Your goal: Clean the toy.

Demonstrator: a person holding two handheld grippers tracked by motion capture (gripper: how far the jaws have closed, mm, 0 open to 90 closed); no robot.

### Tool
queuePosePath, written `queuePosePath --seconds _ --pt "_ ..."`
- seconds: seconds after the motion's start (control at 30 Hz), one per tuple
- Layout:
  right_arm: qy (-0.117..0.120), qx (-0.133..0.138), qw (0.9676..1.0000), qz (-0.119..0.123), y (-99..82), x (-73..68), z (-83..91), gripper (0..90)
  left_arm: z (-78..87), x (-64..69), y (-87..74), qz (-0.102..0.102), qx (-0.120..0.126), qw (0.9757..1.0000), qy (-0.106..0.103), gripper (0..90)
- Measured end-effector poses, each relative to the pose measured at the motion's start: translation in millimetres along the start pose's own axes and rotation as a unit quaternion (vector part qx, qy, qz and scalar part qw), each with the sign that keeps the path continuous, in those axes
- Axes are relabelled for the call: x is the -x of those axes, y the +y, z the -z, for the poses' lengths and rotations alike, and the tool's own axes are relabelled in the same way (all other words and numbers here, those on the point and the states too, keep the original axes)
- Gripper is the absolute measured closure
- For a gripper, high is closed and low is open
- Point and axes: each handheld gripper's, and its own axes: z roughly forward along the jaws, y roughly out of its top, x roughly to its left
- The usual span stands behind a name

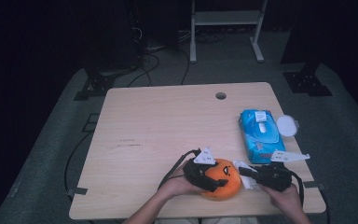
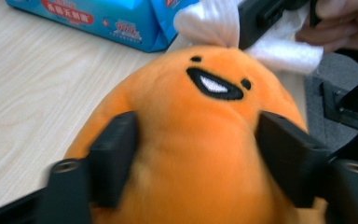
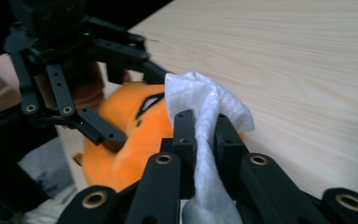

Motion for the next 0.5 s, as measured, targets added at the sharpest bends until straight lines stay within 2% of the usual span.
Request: queuePosePath --seconds 0.07,0.13,0.23,0.27,0.37,0.43,0.5 --pt "-0.011 -0.002 0.9999 -0.001 -1.7 4.7 4.4 81.1 3.0 7.2 4.6 -0.021 -0.005 0.9996 0.018 44.6" --pt "-0.019 -0.002 0.9998 -0.001 -2.9 7.5 7.5 80.8 7.4 12.5 8.4 -0.033 -0.002 0.9992 0.023 51.7" --pt "-0.026 0.001 0.9997 -0.001 -3.5 10.1 9.4 80.3 15.8 12.6 12.2 -0.040 0.004 0.9989 0.024 56.2" --pt "-0.027 0.000 0.9996 0.000 -3.2 10.1 9.2 80.4 19.3 9.8 12.8 -0.034 0.009 0.9990 0.026 56.6" --pt "-0.033 -0.004 0.9994 0.009 -0.7 7.9 5.8 80.2 31.0 -1.2 13.4 -0.029 0.016 0.9980 0.054 56.7" --pt "-0.036 -0.008 0.9992 0.013 0.0 7.1 4.4 80.1 41.3 -12.5 13.2 -0.016 0.027 0.9967 0.075 56.7" --pt "-0.043 -0.016 0.9986 0.025 0.8 5.7 1.2 79.8 52.3 -24.9 13.3 -0.005 0.039 0.9943 0.099 56.5"
